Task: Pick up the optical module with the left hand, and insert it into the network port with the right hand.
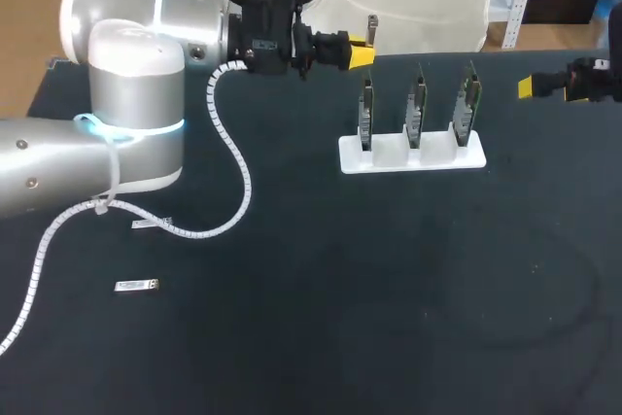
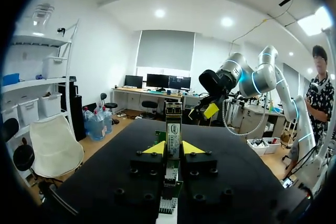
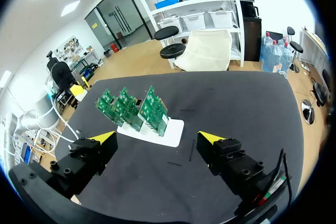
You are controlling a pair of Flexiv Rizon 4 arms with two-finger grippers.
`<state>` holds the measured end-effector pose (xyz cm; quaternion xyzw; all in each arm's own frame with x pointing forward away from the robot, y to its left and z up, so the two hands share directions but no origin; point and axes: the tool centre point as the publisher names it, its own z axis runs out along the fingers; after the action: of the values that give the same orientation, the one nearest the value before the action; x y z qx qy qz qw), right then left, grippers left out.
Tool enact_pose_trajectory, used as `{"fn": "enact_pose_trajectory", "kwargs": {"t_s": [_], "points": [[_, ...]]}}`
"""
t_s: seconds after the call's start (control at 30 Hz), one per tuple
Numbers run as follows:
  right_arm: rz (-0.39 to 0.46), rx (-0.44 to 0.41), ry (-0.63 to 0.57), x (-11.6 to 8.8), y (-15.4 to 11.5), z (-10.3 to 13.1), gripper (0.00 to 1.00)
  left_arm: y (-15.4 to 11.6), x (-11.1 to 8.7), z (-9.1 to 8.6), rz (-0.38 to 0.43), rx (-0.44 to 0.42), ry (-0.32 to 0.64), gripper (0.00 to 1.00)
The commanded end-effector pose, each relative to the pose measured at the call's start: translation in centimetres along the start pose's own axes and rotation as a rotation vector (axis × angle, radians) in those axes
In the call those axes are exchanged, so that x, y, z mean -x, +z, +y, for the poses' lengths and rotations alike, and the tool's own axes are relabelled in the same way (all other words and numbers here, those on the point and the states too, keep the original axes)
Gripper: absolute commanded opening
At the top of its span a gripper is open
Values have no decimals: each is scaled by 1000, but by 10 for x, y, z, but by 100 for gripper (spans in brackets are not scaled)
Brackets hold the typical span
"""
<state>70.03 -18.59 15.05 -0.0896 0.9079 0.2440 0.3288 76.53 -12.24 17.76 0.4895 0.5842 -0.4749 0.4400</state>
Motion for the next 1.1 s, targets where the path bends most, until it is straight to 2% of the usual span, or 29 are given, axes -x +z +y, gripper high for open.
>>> {"fn": "enact_pose_trajectory", "kwargs": {"t_s": [0.03,1.03,1.1], "points": [[-1,-5,1,0,0,1,100,3,-4,2,-7,1,-9,0],[-1,-5,1,0,0,1,100,6,-9,-8,-11,3,-11,0],[5,-9,-38,8,-3,-2,100,6,-9,-8,-11,3,-11,0]]}}
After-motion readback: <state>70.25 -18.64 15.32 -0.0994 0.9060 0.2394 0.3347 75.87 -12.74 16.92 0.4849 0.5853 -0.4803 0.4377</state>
